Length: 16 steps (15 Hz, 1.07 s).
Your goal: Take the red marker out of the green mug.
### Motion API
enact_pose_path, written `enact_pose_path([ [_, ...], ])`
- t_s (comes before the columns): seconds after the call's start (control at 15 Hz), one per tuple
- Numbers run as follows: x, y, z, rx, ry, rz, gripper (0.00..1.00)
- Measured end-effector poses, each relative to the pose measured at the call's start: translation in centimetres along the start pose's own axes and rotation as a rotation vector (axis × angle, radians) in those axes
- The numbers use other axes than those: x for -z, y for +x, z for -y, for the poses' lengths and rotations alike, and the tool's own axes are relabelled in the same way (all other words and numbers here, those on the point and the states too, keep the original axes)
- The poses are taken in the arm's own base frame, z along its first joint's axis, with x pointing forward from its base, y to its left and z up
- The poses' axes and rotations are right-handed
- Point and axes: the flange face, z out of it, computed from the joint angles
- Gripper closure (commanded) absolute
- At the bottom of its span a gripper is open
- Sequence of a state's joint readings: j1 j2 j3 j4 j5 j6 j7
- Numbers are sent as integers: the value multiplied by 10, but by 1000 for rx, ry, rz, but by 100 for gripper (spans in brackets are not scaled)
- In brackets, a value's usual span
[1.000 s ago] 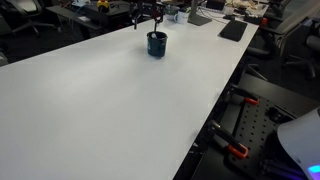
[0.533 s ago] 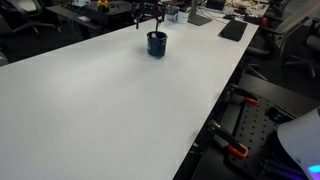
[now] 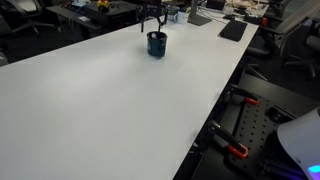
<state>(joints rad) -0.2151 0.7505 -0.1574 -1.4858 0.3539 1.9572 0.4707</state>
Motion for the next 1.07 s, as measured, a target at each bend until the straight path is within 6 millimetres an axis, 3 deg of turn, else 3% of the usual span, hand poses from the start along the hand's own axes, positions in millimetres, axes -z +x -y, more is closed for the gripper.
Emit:
enact_pose_path([
  [0.07,-3,0,-1,-1,-4,3,29],
  [0.2,-8,0,-4,3,-17,6,29],
  [0.33,-14,0,-8,13,-33,8,53],
  [0.47,-17,0,-9,19,-40,5,61],
  [0.8,-18,0,-9,68,-38,-7,98],
  [0.93,-18,1,-9,85,-38,-12,100],
  [1.07,-19,0,-9,94,-40,-12,93],
])
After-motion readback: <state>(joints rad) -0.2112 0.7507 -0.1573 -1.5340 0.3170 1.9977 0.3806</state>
